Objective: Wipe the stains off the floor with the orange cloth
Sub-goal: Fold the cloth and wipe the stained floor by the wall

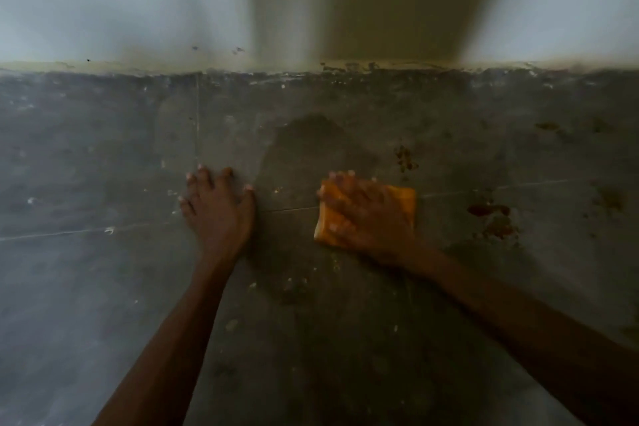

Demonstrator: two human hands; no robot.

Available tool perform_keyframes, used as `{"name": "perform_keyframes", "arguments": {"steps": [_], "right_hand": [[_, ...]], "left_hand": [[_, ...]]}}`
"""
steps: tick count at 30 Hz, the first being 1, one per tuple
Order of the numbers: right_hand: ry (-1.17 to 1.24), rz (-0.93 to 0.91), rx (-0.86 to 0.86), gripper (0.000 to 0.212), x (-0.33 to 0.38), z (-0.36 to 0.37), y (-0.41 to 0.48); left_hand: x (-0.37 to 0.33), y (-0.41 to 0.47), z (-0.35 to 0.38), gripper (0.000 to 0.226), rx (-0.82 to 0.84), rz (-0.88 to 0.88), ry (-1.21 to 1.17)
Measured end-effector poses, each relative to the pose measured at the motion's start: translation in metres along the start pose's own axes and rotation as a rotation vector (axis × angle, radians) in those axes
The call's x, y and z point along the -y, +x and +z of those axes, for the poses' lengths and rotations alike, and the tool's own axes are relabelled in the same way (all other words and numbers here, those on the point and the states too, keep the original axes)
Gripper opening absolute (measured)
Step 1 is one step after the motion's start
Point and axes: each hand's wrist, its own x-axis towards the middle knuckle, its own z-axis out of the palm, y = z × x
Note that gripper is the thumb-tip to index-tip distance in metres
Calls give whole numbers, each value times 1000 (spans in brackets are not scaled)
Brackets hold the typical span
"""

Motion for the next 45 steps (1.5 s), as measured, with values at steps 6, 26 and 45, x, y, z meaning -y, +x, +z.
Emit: {"name": "perform_keyframes", "arguments": {"steps": [6,26,45], "right_hand": [[73,315,-7,68,21,3,-33],[154,569,-76,68,-49,2,-73],[87,695,-11,68,-119,8,-168]], "left_hand": [[-90,-12,46,45,49,274,-153],[-127,9,121,63,192,602,290],[-202,-28,109,20,70,417,-147]]}}
